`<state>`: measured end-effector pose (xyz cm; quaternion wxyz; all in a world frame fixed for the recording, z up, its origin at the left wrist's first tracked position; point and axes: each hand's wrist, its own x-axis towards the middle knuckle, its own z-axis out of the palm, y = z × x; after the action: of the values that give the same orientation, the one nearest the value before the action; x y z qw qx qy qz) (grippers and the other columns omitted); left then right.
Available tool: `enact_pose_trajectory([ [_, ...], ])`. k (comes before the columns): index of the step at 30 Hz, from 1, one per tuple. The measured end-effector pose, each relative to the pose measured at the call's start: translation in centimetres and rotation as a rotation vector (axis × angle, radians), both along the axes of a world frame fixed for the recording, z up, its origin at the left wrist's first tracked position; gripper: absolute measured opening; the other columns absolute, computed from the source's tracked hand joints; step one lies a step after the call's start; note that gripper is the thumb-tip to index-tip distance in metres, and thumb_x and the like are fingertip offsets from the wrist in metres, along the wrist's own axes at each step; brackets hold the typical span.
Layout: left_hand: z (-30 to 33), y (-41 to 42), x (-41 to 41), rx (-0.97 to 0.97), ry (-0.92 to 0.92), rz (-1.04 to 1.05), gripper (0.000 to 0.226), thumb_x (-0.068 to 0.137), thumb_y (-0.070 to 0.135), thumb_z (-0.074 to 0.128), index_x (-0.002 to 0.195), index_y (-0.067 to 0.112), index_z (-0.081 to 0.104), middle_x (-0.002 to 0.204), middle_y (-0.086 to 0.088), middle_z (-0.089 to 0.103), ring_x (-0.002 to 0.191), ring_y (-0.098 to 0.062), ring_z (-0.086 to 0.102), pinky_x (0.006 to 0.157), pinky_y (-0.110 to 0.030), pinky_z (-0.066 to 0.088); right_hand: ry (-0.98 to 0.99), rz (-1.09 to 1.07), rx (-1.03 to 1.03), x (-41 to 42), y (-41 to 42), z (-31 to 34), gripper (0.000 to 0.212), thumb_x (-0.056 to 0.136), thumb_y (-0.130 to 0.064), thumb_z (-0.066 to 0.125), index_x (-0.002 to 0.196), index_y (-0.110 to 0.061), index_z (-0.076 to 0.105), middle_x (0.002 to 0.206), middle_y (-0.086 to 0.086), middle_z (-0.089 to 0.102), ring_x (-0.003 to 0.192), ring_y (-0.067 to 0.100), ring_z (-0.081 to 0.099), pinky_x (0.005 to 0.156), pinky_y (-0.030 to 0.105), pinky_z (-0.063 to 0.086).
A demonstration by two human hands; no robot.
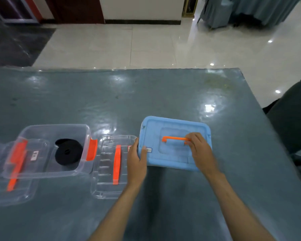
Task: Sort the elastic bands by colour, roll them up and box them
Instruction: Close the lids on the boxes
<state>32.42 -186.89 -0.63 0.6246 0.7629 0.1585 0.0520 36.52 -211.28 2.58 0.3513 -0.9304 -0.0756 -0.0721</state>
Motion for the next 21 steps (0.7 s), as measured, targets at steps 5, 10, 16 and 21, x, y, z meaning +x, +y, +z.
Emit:
enact_pose_trajectory([
  [5,-0.7,0.0,-0.6,-0.014,0.016,0.043,0.055,0.1,0.037,0.058,0.153,0.03,0.048,0.154,0.015,0.053,0.143,-0.008,0.049,0.119,-0.047,0.043,0.006,-0.02,-0.007,0.5,-0.1,-1.4,0.014,0.104,-0.008,0.06,0.112,-0.015,0.069,0.107,-0.011,0.062,0.097,0.004,0.059,0.086,0.015,0.04],
  [10,-0.7,0.0,-0.2,0.028,0.037,0.026,0.049,0.105,0.027,0.059,0.152,0.035,0.048,0.15,0.021,0.05,0.139,0.001,0.046,0.121,-0.044,0.041,0.065,-0.032,-0.033,1.5,-0.4,-2.1,0.017,0.106,-0.012,0.059,0.12,-0.017,0.068,0.112,-0.013,0.062,0.105,0.012,0.061,0.088,0.009,0.036],
  [16,-0.5,-0.2,-0.6,0.043,0.026,0.046,0.048,0.106,0.027,0.058,0.154,0.027,0.05,0.149,0.01,0.053,0.138,-0.006,0.048,0.121,-0.044,0.04,-0.11,-0.184,-0.173,-0.3,-0.7,-1.8,0.034,0.096,-0.004,0.072,0.13,-0.007,0.068,0.136,0.012,0.068,0.136,0.037,0.056,0.114,0.049,0.043],
  [21,0.0,-0.9,-1.1,0.066,0.047,0.068,0.052,0.107,0.031,0.057,0.157,0.021,0.047,0.153,-0.002,0.05,0.143,-0.018,0.046,0.123,-0.045,0.038,0.09,-0.405,0.193,-4.3,-1.6,-2.5,0.049,0.106,0.002,0.049,0.155,-0.007,0.049,0.164,0.005,0.045,0.151,0.022,0.043,0.118,0.018,0.027],
])
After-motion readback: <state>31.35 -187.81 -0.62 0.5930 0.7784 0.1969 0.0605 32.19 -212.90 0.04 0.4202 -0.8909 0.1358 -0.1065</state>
